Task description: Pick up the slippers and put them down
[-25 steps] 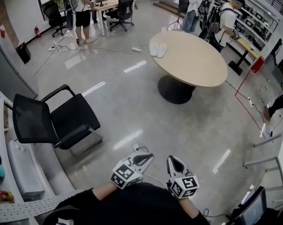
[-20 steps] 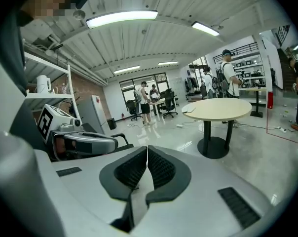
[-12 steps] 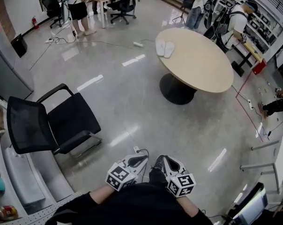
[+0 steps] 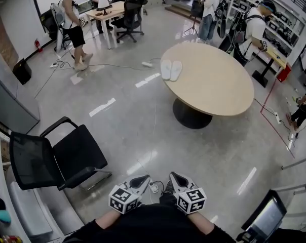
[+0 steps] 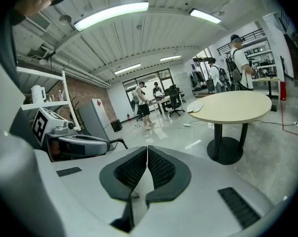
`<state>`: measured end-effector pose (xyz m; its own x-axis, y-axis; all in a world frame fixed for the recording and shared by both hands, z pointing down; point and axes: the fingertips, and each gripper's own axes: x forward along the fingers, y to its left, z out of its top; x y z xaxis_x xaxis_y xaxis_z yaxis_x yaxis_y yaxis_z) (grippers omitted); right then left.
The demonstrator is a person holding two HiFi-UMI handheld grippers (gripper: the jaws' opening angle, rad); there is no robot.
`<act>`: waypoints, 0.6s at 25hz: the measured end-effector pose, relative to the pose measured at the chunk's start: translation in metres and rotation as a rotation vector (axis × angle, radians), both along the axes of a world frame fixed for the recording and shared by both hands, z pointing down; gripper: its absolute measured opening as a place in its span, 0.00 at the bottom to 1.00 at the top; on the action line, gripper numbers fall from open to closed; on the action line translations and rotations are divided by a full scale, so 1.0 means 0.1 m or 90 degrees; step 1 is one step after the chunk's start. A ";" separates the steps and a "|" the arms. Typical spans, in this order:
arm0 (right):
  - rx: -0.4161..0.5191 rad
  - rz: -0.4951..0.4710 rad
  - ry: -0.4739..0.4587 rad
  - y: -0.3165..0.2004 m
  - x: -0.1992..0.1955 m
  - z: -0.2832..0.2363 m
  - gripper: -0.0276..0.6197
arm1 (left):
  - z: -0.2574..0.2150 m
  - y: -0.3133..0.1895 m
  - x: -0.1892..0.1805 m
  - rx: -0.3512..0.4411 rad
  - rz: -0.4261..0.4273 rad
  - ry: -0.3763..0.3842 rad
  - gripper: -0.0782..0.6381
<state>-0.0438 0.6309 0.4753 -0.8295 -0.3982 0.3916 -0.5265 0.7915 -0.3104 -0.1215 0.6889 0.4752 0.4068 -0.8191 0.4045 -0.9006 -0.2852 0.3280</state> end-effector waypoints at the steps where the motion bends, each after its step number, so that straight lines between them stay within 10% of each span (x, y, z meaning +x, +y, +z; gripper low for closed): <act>1: -0.002 -0.001 -0.005 -0.16 0.04 -0.01 0.07 | 0.00 -0.14 0.05 -0.003 0.001 -0.005 0.14; 15: -0.029 0.015 -0.053 -1.94 0.64 -0.04 0.07 | -0.08 -1.84 0.54 -0.033 -0.027 -0.051 0.14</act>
<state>0.0204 0.4365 0.4717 -0.8507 -0.4017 0.3392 -0.5156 0.7633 -0.3892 -0.0672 0.5048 0.4671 0.3365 -0.8120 0.4770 -0.9354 -0.2300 0.2684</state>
